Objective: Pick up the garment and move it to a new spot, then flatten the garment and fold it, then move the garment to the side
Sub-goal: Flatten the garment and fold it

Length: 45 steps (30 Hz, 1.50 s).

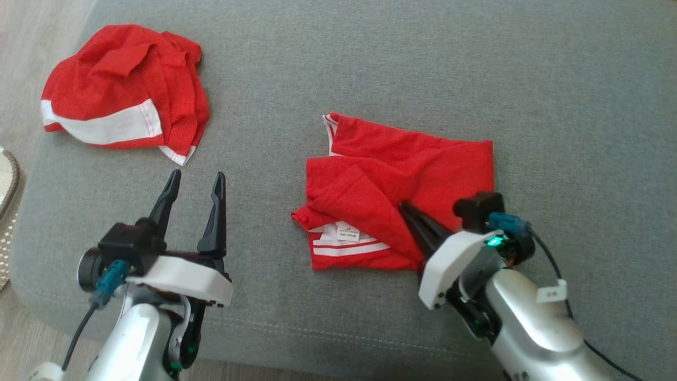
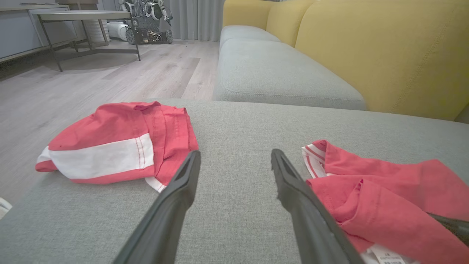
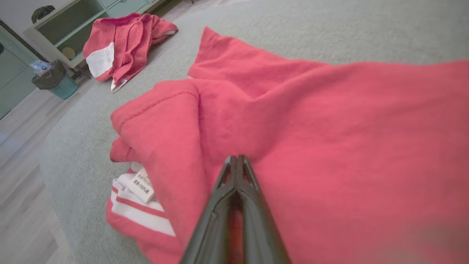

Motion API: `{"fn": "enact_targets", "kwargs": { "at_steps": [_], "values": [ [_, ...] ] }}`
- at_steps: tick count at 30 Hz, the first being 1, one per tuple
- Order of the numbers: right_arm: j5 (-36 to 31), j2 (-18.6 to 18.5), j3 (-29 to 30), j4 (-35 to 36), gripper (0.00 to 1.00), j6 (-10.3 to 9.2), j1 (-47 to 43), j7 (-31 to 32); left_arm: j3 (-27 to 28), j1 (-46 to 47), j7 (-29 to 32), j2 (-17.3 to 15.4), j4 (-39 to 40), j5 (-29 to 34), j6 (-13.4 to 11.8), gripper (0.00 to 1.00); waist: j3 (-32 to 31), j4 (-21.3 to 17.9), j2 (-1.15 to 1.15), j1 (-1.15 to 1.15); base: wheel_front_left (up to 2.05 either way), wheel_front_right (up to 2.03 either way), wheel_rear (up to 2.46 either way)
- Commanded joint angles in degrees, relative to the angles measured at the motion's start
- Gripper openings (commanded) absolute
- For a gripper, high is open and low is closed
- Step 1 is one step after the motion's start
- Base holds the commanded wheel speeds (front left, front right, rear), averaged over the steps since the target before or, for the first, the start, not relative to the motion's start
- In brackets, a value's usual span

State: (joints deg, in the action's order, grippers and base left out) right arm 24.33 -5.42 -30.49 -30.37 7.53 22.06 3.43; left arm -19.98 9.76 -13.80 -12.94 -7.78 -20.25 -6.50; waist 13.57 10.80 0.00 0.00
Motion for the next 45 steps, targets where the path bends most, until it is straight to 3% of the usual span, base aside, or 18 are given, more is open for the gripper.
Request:
{"fn": "enact_targets", "kwargs": {
  "at_steps": [1,13,18,23,29,30,31,32,38,45],
  "values": [
    [0.9,1.18,-2.03,0.97,0.0,-0.04,1.73,-0.95,2.01,2.66,-0.87,-0.77,1.41,0.33,0.2,1.0,0.05,0.14,0.0,0.0,0.0,0.0,0.0],
    [10.57,0.1,-15.84,1.38,0.0,-0.04,2.69,-2.9,2.59,2.1,-1.13,-0.17,0.66,0.49,0.41,1.0,-0.41,-0.99,0.0,0.0,0.0,0.0,0.0],
    [11.94,-1.36,-18.24,3.9,0.0,-0.04,2.03,-4.79,2.97,1.42,-1.16,-0.19,0.47,0.44,0.39,1.0,-1.18,-2.41,0.0,0.0,0.0,0.0,0.0],
    [12.03,-2.84,-15.25,5.43,0.0,-0.04,1.24,-6.93,3.12,0.78,-1.17,-0.38,0.47,0.52,0.31,1.0,-2.01,-3.52,0.0,0.0,0.0,0.0,0.0],
    [8.6,-4.79,-0.75,6.23,0.0,-0.04,-1.0,-10.78,3.49,-0.09,-1.18,-1.0,0.89,0.55,-0.12,1.0,-3.15,-5.36,0.0,0.0,0.0,0.0,0.0],
    [7.44,-5.01,2.35,6.43,0.11,-0.04,-1.41,-11.19,3.58,-0.23,-1.17,-1.14,1.01,0.53,-0.22,1.0,-3.27,-5.67,0.0,0.0,0.0,0.0,0.0],
    [5.91,-5.25,5.28,6.77,0.87,-0.04,-1.78,-11.59,3.7,-0.39,-1.14,-1.28,1.1,0.47,-0.34,1.0,-3.44,-6.0,0.0,0.0,0.0,0.0,0.0],
    [4.4,-5.34,8.02,7.18,1.0,-0.04,-2.21,-11.69,3.84,-0.55,-1.1,-1.41,1.2,0.39,-0.47,1.0,-3.59,-6.32,0.0,0.0,0.0,0.0,0.0],
    [-5.32,-4.57,20.75,12.96,1.0,-0.04,-5.9,-11.0,3.96,-1.39,-0.88,-1.86,1.55,-0.13,-0.6,1.0,-4.65,-7.36,0.0,0.0,0.0,0.0,0.0],
    [-11.68,-2.62,27.23,23.79,1.0,-0.04,-13.24,-7.04,3.93,-3.14,-0.65,-2.82,2.25,-0.1,-1.06,1.0,-6.67,-8.07,0.0,0.0,0.0,0.0,0.0]
  ]
}}
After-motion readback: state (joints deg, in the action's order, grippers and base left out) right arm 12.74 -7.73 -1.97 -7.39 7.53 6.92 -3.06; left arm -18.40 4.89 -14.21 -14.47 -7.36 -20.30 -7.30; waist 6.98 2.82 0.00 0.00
